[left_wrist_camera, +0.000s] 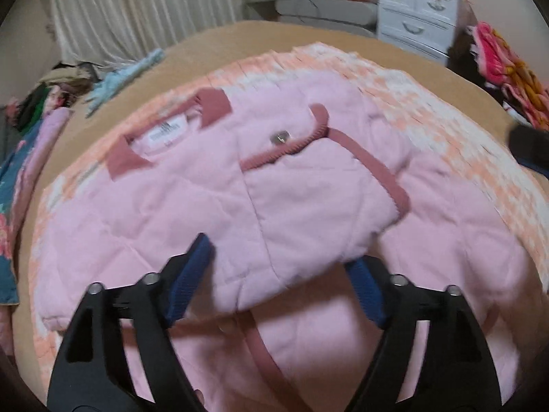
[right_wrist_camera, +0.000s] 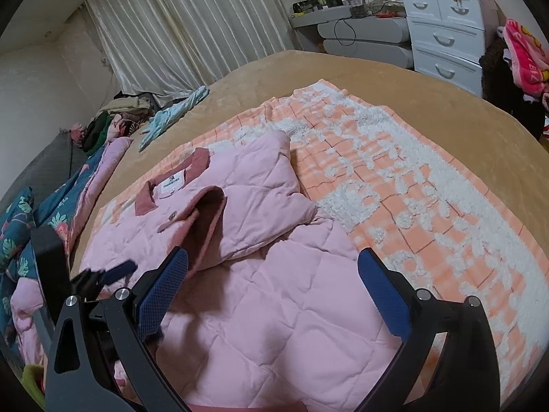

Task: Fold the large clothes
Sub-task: 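Carry the sleeve over the jacket body and release it, then grasp the folded sleeve cuff with the right tool to straighten it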

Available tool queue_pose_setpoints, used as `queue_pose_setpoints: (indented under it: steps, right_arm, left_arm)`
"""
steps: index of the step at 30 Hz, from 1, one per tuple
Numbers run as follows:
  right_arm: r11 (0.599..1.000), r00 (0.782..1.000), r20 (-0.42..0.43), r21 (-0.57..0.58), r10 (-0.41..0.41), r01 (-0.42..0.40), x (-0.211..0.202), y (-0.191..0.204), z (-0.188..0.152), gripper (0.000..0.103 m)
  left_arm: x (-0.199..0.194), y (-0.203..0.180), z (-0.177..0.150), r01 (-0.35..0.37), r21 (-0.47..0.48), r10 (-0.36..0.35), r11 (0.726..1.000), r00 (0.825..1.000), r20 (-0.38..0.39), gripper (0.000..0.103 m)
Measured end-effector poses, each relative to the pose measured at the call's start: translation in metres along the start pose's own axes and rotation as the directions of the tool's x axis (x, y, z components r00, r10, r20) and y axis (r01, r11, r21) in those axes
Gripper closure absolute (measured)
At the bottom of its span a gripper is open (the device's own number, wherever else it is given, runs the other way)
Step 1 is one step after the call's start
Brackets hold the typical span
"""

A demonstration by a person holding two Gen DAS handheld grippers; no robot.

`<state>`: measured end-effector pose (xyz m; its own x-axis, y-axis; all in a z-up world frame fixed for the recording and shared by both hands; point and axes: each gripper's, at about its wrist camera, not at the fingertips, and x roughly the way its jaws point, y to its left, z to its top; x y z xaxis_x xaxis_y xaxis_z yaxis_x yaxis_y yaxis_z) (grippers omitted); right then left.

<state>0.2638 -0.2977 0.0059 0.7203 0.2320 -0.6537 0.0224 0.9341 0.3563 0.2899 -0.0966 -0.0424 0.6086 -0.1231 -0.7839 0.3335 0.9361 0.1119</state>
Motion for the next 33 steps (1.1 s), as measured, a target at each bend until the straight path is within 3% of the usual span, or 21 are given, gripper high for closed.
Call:
queue_pose_setpoints:
  steps: [2, 4, 6, 12, 15, 17, 19, 20, 23, 28, 33]
  right_arm:
    - [1.000, 1.000, -0.010, 0.000, 0.003, -0.003, 0.004, 0.002, -0.001, 0.004]
    - [1.000, 1.000, -0.024, 0.000, 0.007, -0.007, 0.011, 0.007, -0.002, 0.004]
    - [1.000, 0.999, -0.047, -0.004, 0.018, -0.018, 0.018, 0.014, -0.004, 0.004]
    - [0.994, 0.984, -0.147, -0.024, 0.103, -0.108, 0.058, 0.054, -0.017, 0.004]
    - [0.989, 0.972, -0.184, 0.000, 0.147, -0.150, 0.078, 0.066, -0.023, 0.004]
    - [0.985, 0.965, -0.202, 0.030, 0.170, -0.168, 0.091, 0.070, -0.027, 0.005]
    - [0.979, 0.954, -0.221, 0.050, 0.203, -0.197, 0.102, 0.072, -0.030, 0.027]
    - [0.976, 0.948, -0.231, 0.043, 0.218, -0.214, 0.106, 0.073, -0.031, 0.058]
    - [0.968, 0.955, -0.189, -0.062, 0.227, -0.243, 0.097, 0.089, -0.025, 0.078]
    - [0.910, 0.969, -0.023, -0.339, 0.245, -0.238, 0.046, 0.132, 0.019, 0.083]
    - [0.866, 0.973, 0.056, -0.471, 0.222, -0.170, 0.035, 0.152, 0.059, 0.083]
  left_arm:
    - [-0.007, 0.005, -0.007, 0.063, -0.015, -0.063, 0.998, 0.998, -0.009, 0.013]
    - [-0.018, 0.019, -0.013, 0.119, -0.064, -0.119, 0.991, 0.993, -0.004, 0.012]
    - [-0.028, 0.039, -0.016, 0.125, -0.118, -0.123, 0.985, 0.992, 0.019, 0.009]
    - [-0.046, 0.118, -0.021, 0.002, -0.283, 0.012, 0.959, 0.999, 0.046, 0.009]
    - [-0.054, 0.156, -0.029, -0.093, -0.363, 0.113, 0.927, 0.993, 0.035, 0.009]
    - [-0.059, 0.175, -0.036, -0.117, -0.399, 0.140, 0.909, 0.990, 0.029, 0.009]
    - [-0.065, 0.195, -0.046, -0.112, -0.454, 0.142, 0.884, 0.989, 0.034, 0.009]
    - [-0.066, 0.202, -0.050, -0.113, -0.475, 0.146, 0.873, 0.989, 0.034, 0.009]
    - [-0.073, 0.218, -0.060, -0.114, -0.514, 0.156, 0.850, 0.987, 0.040, 0.009]
    - [-0.075, 0.233, -0.063, -0.092, -0.543, 0.135, 0.835, 0.990, 0.041, 0.009]
    - [-0.077, 0.239, -0.054, -0.080, -0.554, 0.139, 0.829, 0.988, 0.065, 0.009]
